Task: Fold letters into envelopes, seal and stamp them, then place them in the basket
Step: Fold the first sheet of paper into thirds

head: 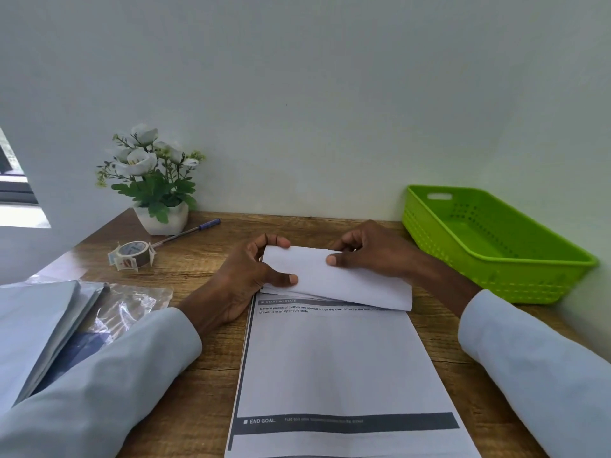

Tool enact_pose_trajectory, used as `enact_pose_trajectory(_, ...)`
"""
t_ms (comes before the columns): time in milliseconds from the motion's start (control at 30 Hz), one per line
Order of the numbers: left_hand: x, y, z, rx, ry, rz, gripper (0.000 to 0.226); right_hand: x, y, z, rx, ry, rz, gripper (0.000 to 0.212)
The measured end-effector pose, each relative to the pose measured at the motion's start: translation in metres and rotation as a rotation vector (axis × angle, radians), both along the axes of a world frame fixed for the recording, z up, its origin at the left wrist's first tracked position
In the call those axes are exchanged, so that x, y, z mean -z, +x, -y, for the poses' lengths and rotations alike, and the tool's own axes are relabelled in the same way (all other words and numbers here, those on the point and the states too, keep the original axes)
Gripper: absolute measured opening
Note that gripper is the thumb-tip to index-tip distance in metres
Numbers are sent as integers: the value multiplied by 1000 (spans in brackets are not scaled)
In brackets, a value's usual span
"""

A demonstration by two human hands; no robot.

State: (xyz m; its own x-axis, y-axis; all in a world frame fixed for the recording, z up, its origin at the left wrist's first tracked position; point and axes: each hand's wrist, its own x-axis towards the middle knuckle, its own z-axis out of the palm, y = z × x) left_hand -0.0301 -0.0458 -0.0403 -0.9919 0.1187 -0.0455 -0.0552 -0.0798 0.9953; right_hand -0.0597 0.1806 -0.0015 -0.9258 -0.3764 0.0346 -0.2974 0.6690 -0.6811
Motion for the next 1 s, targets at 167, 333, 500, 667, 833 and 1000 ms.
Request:
enact_pose_trajectory(167, 1, 0, 1, 30, -5, 5, 49, 1, -3, -2, -3, -62, 58, 15)
enact_pose_trajectory(333, 2, -1, 0, 34, 101, 32, 16, 1, -4, -4, 4, -40, 73, 17)
enact_pose_trajectory(500, 2, -2, -3, -46, 96, 28, 16, 2, -4, -2, 4, -19, 46, 21)
enact_pose_trajectory(667, 0, 0, -2, -67, 81, 29, 23, 2, -2, -1, 20, -44, 34, 20)
enact_pose_trajectory(833, 1, -1, -3, -50, 18, 3, 24, 3, -2, 1, 59, -128, 43, 18)
enact_pose_trajectory(1000, 1, 1, -6, -56, -36, -18, 12, 1, 0, 5, 63, -170, 42, 16)
